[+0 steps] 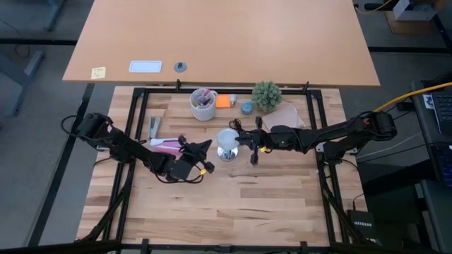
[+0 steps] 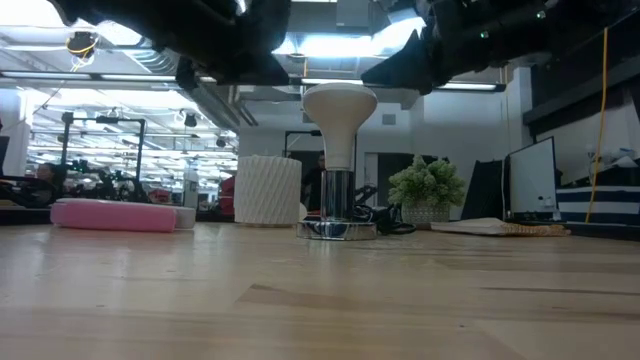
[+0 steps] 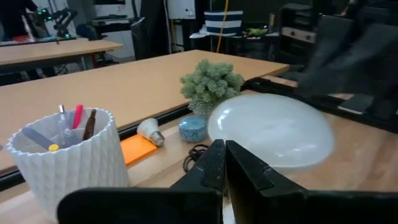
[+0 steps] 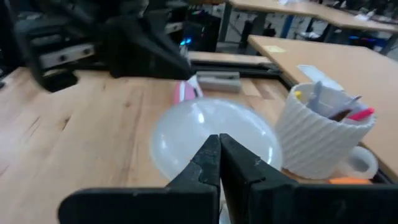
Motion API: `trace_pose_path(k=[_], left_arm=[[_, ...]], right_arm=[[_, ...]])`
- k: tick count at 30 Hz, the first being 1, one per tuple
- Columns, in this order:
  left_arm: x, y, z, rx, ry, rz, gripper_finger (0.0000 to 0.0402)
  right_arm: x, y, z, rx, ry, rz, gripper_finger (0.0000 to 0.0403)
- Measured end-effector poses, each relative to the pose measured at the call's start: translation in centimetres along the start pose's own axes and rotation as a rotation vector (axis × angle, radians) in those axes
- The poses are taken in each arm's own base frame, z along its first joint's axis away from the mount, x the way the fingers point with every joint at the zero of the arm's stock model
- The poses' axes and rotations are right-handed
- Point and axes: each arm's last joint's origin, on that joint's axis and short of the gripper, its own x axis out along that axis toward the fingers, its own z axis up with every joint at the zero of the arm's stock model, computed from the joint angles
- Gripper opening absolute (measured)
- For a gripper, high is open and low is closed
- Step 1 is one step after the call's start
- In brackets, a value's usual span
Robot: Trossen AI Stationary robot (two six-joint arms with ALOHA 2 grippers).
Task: Screw lightbulb
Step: Insert the white light bulb into the silver lamp
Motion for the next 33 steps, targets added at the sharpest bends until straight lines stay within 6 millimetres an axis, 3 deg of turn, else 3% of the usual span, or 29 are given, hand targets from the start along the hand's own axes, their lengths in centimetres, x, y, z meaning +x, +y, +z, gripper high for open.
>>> trace_pose_path(k=[11, 20, 25, 29, 33], left_arm=[[-1.7, -0.7, -0.1, -0.056, 0.005, -0.070, 0.0005], [-1.7, -1.3, 0.3, -0.113, 0.029, -0.228, 0.0005], [-1.4, -1.1, 0.3, -0.115, 0.030, -0.217, 0.0005], [-0.8, -0.9, 0.3, -0.117, 0.029, -0.201, 0.0005], [-0.1, -0.8, 0.4, -0.133, 0.052, -0.255, 0.0005]], right_arm=[[-1.6, -0.7, 2.0, -0.075, -0.088, -0.102, 0.0007], [-6.9, -3.6, 5.1, -0.173, -0.138, -0.275, 0.0007], [-9.4, -6.1, 5.3, -0.162, -0.123, -0.302, 0.0004], [-9.6, -7.9, 4.8, -0.108, -0.113, -0.226, 0.0003], [-8.0, -9.5, 3.4, -0.036, -0.057, -0.113, 0.0003]])
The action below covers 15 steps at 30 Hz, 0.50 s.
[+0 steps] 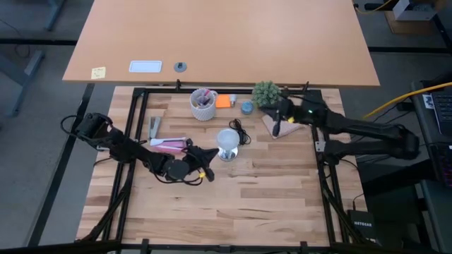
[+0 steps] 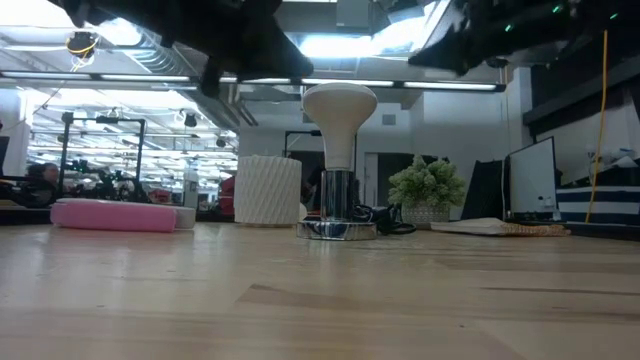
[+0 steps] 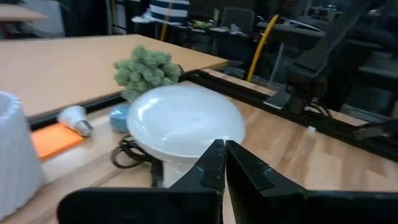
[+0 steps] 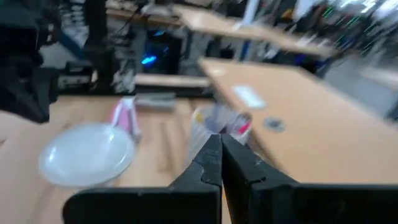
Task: Screw lightbulb
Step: Insert the white light bulb into the silver lamp
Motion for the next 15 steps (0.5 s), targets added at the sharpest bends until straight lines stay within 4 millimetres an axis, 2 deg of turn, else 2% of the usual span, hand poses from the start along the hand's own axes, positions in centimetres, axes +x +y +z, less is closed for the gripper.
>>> trace_pose_path(k=[4, 10, 15], left_arm=[[0.4, 0.2, 0.0, -0.024, 0.018, -0.037, 0.0005], [0.4, 0.1, 0.0, -0.011, 0.028, -0.061, 0.0005], [0.4, 0.2, -0.1, -0.006, 0.032, -0.056, 0.0005]], right_arm=[[2.2, -0.5, -1.6, 0.052, 0.052, 0.045, 0.0003], [5.5, -0.2, -4.1, 0.106, 0.098, 0.129, 0.0003], [6.6, -0.2, -5.1, 0.141, 0.104, 0.143, 0.0003]])
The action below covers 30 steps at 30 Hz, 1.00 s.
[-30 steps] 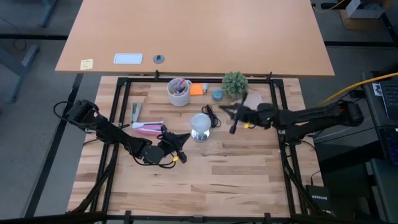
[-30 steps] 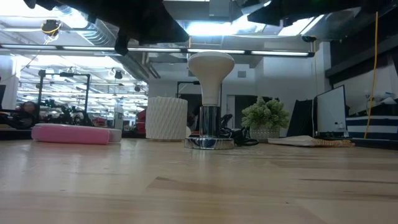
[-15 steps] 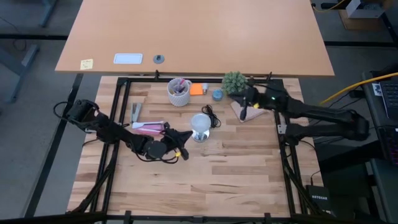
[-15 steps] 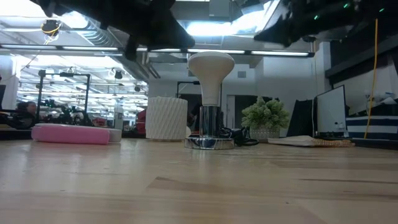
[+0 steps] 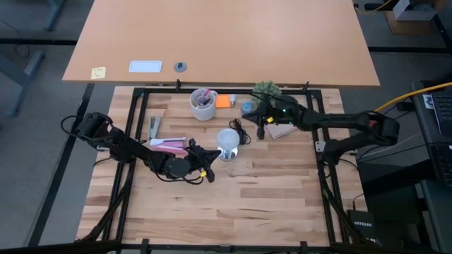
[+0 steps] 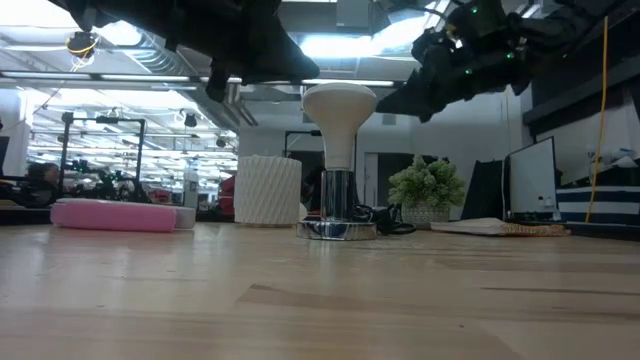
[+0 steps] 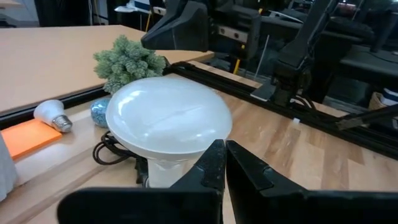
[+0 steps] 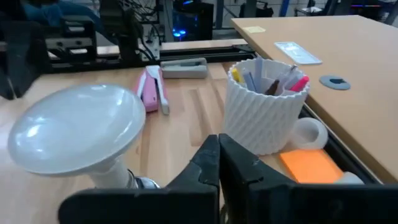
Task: Screw lightbulb
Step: Insert the white light bulb into the silver lamp
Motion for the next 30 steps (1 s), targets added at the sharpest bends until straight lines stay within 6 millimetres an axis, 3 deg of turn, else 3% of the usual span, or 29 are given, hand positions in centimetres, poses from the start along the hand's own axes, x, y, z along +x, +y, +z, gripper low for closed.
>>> trace_pose_path(k=[6, 13, 20, 30], left_arm=[[0.5, 0.5, 0.1, 0.002, 0.000, 0.025, 0.0005], [0.7, 0.7, 0.2, 0.007, 0.000, 0.032, 0.0005], [0.7, 0.6, 0.0, 0.007, 0.018, 0.003, 0.0005], [0.7, 0.6, 0.0, 0.006, 0.020, -0.001, 0.0005]], right_arm=[[0.2, 0.4, 0.0, 0.021, -0.009, 0.060, 0.0003], [0.6, 2.6, 0.2, -0.019, -0.019, 0.142, 0.0003], [0.8, 3.9, 0.6, -0.045, -0.044, 0.099, 0.0003], [0.8, 3.9, 0.5, -0.043, -0.031, 0.055, 0.0003]])
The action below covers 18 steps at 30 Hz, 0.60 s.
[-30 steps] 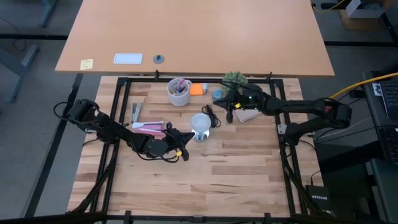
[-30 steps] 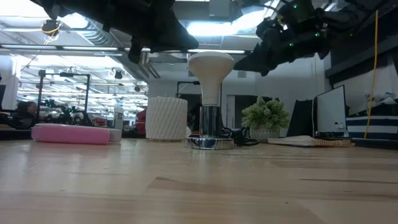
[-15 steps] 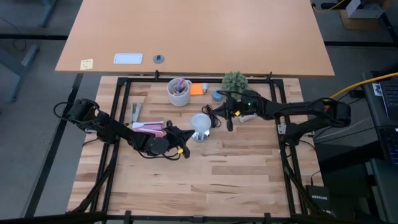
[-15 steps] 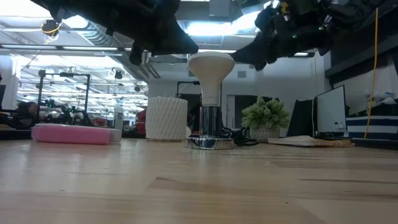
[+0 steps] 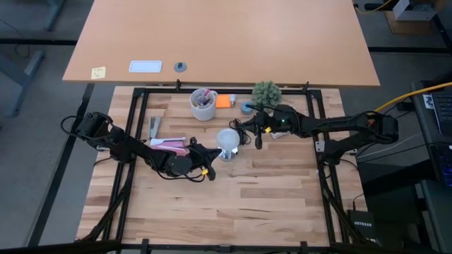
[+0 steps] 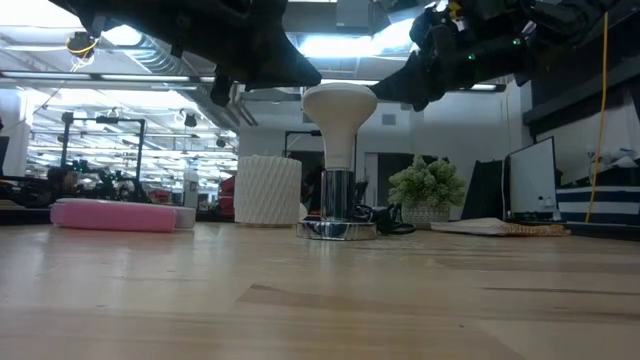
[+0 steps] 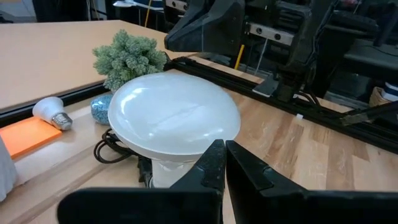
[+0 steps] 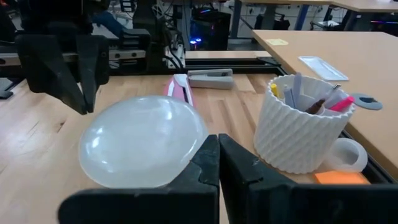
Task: Screw lightbulb
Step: Insert the white light bulb into the silver lamp
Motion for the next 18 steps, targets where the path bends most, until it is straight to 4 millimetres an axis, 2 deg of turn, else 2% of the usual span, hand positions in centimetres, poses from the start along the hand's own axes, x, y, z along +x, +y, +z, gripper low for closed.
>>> trace_pose_path(k=[5, 10, 18], left_arm=[[0.0, 0.0, 0.0, 0.001, 0.000, 0.000, 0.0005], [0.0, 0.0, 0.0, 0.008, 0.004, -0.001, 0.0005], [0.0, 0.0, -0.1, 0.011, 0.007, 0.001, 0.0005]], right_arm=[[0.2, 0.0, -0.1, 0.001, 0.003, 0.002, 0.0003], [1.0, 0.0, -1.2, 0.010, 0.043, 0.031, 0.0003], [1.4, -0.1, -1.2, 0.009, 0.022, 0.029, 0.0003]])
